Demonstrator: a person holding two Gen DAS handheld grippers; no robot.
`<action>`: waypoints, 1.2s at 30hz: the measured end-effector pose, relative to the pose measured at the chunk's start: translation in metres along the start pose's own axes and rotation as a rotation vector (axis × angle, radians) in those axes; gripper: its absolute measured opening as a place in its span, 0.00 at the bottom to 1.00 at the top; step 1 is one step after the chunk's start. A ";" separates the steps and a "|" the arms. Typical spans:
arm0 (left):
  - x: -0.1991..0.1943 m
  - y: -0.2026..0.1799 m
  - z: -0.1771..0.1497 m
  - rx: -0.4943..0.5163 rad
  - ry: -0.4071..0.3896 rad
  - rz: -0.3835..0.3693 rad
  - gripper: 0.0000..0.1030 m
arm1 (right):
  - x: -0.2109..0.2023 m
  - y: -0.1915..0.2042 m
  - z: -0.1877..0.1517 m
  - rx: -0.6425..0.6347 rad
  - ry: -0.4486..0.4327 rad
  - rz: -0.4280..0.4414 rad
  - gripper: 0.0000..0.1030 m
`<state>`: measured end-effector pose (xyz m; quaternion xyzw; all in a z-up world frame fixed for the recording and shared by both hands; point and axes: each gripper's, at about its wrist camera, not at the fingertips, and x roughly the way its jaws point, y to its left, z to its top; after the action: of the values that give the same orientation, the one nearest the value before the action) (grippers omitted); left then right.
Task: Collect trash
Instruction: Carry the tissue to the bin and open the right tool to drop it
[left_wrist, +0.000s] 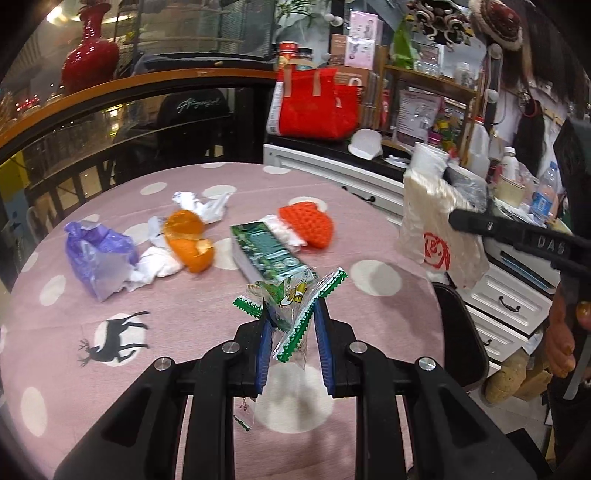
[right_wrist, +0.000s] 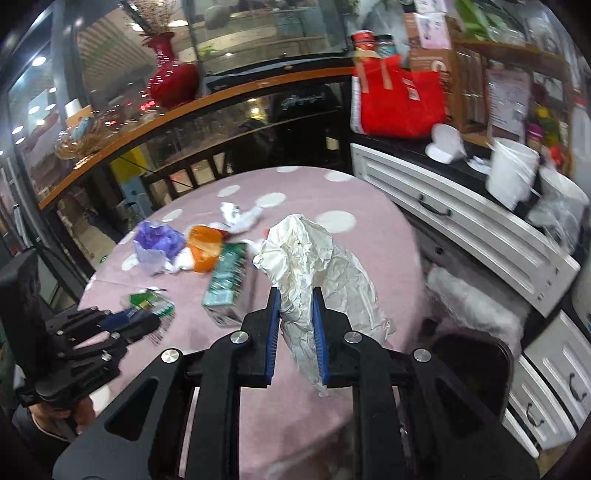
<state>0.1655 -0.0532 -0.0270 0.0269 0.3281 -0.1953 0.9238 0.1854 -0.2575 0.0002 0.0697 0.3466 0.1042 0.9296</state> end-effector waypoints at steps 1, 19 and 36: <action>0.000 -0.006 0.001 0.009 -0.001 -0.013 0.21 | -0.004 -0.009 -0.006 0.014 0.003 -0.022 0.17; 0.015 -0.087 0.004 0.126 0.006 -0.144 0.21 | -0.009 -0.135 -0.090 0.254 0.128 -0.257 0.17; 0.024 -0.109 0.007 0.154 0.022 -0.183 0.21 | 0.094 -0.214 -0.163 0.412 0.386 -0.400 0.20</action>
<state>0.1455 -0.1633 -0.0278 0.0699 0.3232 -0.3030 0.8938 0.1781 -0.4324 -0.2245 0.1655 0.5366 -0.1408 0.8154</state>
